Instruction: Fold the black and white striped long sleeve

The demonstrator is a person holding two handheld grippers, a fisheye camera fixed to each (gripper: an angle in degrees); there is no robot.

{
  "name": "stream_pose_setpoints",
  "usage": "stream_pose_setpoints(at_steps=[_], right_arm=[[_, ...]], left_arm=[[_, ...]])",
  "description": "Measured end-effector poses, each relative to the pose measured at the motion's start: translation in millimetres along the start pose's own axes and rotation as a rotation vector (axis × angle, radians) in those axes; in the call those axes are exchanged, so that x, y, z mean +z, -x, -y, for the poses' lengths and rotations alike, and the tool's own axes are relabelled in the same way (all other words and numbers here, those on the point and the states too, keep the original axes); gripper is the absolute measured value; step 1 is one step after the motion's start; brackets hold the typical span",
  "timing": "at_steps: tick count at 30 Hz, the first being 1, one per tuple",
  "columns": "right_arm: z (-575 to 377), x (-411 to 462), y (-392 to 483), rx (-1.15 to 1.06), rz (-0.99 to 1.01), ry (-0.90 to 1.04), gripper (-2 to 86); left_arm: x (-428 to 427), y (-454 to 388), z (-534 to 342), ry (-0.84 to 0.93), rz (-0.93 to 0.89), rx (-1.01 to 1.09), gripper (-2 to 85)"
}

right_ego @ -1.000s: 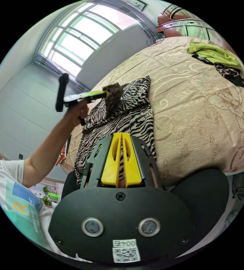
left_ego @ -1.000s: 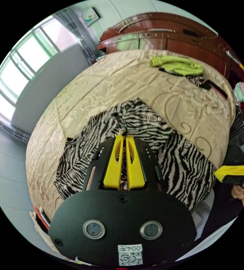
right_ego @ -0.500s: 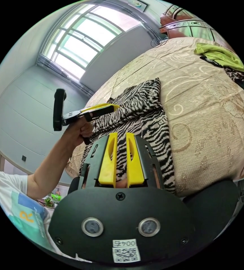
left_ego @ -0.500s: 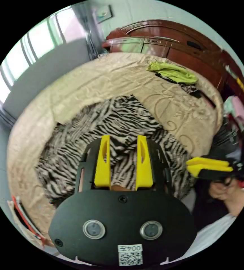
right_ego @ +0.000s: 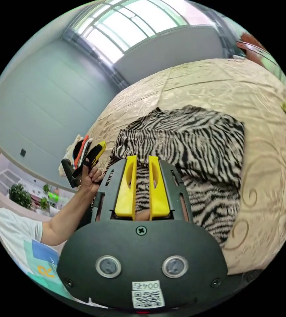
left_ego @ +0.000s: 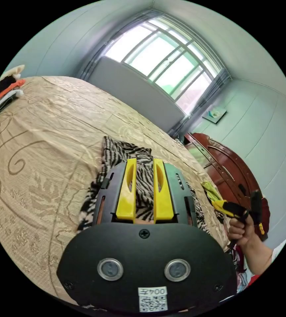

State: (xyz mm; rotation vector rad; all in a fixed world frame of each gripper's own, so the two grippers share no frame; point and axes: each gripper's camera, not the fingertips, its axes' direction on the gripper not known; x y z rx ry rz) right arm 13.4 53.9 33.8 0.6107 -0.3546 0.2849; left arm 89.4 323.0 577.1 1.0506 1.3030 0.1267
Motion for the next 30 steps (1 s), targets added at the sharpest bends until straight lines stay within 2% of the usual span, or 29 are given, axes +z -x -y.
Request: stream_pose_setpoints(at_steps=[4,7,13,16,20,23,26,30], right_arm=[[127.2,87.8,81.7,-0.214,-0.046,0.139,7.6],[197.0,154.4,138.6,-0.342,-0.121,0.237,7.7],[284.2,268.2,215.7,-0.504,-0.320,0.414,8.0],[308.2,301.2,236.3,-0.528,-0.385,0.478,8.6],[323.3,332.7,247.5,-0.558,-0.455,0.587,9.4],[330.9,351.7,248.6,-0.585,-0.547,0.672,3.6],[341.9,351.8,250.5,-0.611,-0.576,0.625,0.5],[364.1,347.3,234.4,-0.496,-0.535,0.557,0.5]], left_arm=[[-9.9,18.6,-13.7,-0.036,0.153,0.082,7.6],[-17.0,35.7,-11.8,-0.063,0.177,0.048,7.1],[2.1,85.7,16.4,0.116,0.169,-0.100,3.7],[15.2,104.9,30.0,0.226,0.192,-0.161,2.9],[12.1,113.7,39.4,0.240,0.221,-0.159,2.1],[8.5,122.0,44.8,0.246,0.217,-0.167,1.5],[4.7,126.9,49.3,0.247,0.220,-0.165,1.1],[-0.2,131.9,53.5,0.245,0.221,-0.166,0.7]])
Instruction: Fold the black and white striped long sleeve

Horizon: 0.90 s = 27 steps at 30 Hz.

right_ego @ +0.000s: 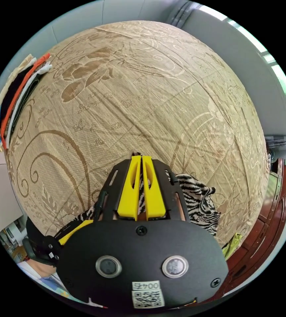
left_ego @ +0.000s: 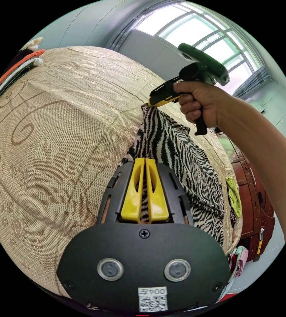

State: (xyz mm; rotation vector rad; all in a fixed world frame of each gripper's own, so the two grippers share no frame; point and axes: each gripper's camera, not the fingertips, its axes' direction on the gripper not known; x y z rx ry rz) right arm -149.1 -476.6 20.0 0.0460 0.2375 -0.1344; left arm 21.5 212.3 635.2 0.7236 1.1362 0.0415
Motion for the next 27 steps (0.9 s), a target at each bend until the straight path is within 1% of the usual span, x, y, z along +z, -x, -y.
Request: stream_pose_setpoints(at_steps=[3,5,7,11,13,17,19,20,21,22,23,24,25,26,27], right_arm=[[0.6,14.4,-14.6,0.042,0.076,0.030,2.7],[-5.7,14.7,-23.1,0.060,0.115,0.015,4.2],[-27.0,-1.7,-40.1,0.077,0.204,-0.069,5.9],[-91.6,-34.6,-75.5,0.086,0.273,-0.237,7.2],[-157.6,-52.0,-110.1,0.151,0.325,-0.375,6.8],[-255.1,-55.9,-157.8,0.247,0.363,-0.439,6.3],[-332.4,-51.7,-179.7,0.337,0.381,-0.472,4.9],[-352.8,-49.0,-183.0,0.352,0.385,-0.482,4.6],[-393.1,-40.8,-188.1,0.390,0.385,-0.490,3.9],[-431.9,-29.6,-191.2,0.435,0.382,-0.486,3.2],[-450.5,-23.1,-191.9,0.455,0.382,-0.485,2.8],[-485.6,-8.8,-192.5,0.499,0.386,-0.475,1.9],[-518.1,6.3,-192.4,0.552,0.396,-0.471,1.1],[-533.2,13.9,-192.3,0.578,0.405,-0.469,0.7],[-561.5,28.4,-192.1,0.632,0.423,-0.465,0.4]], left_arm=[[-3.7,2.7,2.3,-0.003,0.004,0.002,0.5],[-6.7,5.7,3.7,-0.005,-0.004,0.000,0.5],[-9.2,8.2,4.4,-0.008,-0.014,-0.005,0.5],[-14.7,10.7,5.5,-0.014,-0.028,-0.010,0.4],[-16.0,12.0,6.4,-0.010,-0.037,-0.018,0.4],[-20.3,8.7,7.0,-0.009,-0.033,-0.022,0.3],[-27.6,7.0,6.5,-0.026,-0.032,-0.037,0.3],[-37.6,2.6,6.9,-0.047,-0.006,-0.041,0.2],[-43.8,-1.3,7.6,-0.062,0.012,-0.032,0.2],[-57.8,-12.2,9.7,-0.108,0.038,0.001,0.2],[-68.4,-25.2,13.8,-0.146,0.040,0.041,0.2],[-71.5,-32.8,17.0,-0.156,0.038,0.070,0.2],[-71.9,-49.5,24.9,-0.161,0.054,0.143,0.2],[-63.7,-63.9,33.4,-0.130,0.099,0.203,0.2],[-55.9,-69.1,38.5,-0.088,0.126,0.220,0.2]])
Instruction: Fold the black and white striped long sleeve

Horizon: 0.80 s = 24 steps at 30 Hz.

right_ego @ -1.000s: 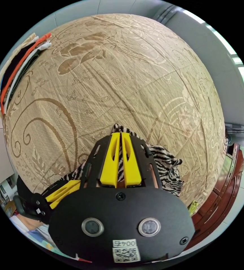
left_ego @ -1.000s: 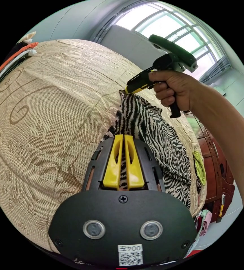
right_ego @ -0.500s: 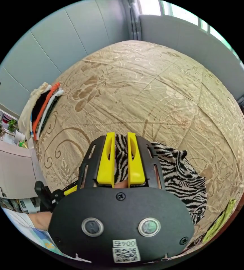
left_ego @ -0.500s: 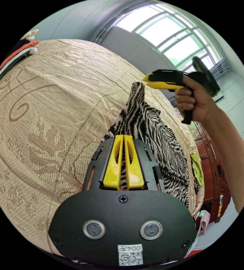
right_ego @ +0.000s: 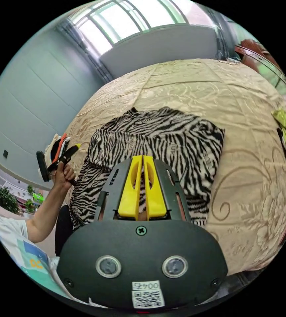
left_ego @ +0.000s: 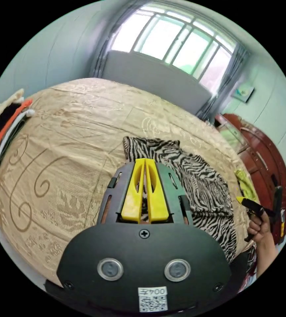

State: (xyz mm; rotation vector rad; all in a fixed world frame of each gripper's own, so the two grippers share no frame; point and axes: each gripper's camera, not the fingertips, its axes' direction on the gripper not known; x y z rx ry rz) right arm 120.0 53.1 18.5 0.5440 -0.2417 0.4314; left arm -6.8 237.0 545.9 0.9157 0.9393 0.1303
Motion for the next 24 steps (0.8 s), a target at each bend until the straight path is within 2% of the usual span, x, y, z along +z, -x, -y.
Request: stream_pose_setpoints(at_steps=[2,4,8,13,16,24], right_arm=[[-32.3,-5.2,-27.0,0.077,-0.006,-0.011,0.0],[-65.8,-14.8,-56.3,0.155,-0.049,-0.039,-0.3],[-86.1,-25.3,-86.4,0.208,-0.069,-0.085,0.1],[-54.4,-3.6,-85.8,0.087,-0.134,-0.052,4.8],[-36.5,14.8,-76.5,0.011,-0.267,-0.009,6.2],[-42.0,47.8,-79.4,0.025,-0.353,0.066,7.7]], left_arm=[[47.2,-4.4,11.1,0.293,0.108,0.036,0.2],[63.4,2.1,3.5,0.367,0.124,0.096,0.2],[20.6,11.7,-3.8,0.225,0.046,0.005,0.1],[-21.8,-25.4,-41.4,0.131,-0.041,0.068,0.1],[-32.8,-49.8,-86.5,0.119,-0.040,0.122,0.1],[-30.4,-73.8,-125.0,0.166,-0.009,0.118,0.1]])
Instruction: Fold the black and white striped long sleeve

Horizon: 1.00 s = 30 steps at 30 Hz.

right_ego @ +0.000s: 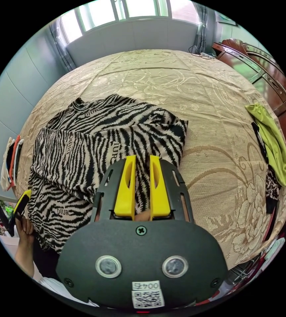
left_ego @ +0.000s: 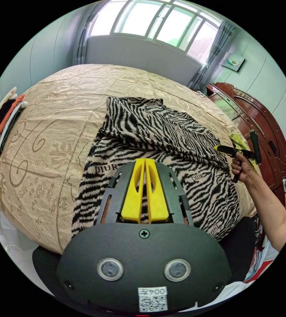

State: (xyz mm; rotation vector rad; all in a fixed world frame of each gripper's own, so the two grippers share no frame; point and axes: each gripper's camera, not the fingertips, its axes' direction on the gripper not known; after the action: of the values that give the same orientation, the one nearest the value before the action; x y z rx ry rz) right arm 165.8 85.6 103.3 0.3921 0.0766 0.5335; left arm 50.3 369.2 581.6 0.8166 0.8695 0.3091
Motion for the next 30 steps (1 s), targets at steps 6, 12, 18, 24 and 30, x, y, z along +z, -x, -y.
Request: stream_pose_setpoints(at_steps=[6,12,18,24,30], right_arm=[[-17.3,5.8,0.8,-0.018,-0.024,0.011,5.6],[-44.4,-21.4,16.9,-0.090,-0.141,-0.136,3.4],[-63.9,8.4,-1.8,-0.055,-0.172,-0.042,8.2],[-114.3,-15.9,-7.9,-0.020,-0.092,-0.226,3.0],[-143.7,27.4,5.4,-0.162,0.061,0.002,-0.3]], left_arm=[[0.1,-6.1,30.2,-0.042,0.006,0.016,0.1],[23.8,-23.4,68.1,-0.011,0.011,0.082,0.1],[61.0,-36.3,70.8,0.119,0.090,0.104,0.4],[35.0,-36.6,73.3,0.021,0.071,0.117,0.5],[60.3,-21.1,79.0,0.157,0.176,0.076,0.6]])
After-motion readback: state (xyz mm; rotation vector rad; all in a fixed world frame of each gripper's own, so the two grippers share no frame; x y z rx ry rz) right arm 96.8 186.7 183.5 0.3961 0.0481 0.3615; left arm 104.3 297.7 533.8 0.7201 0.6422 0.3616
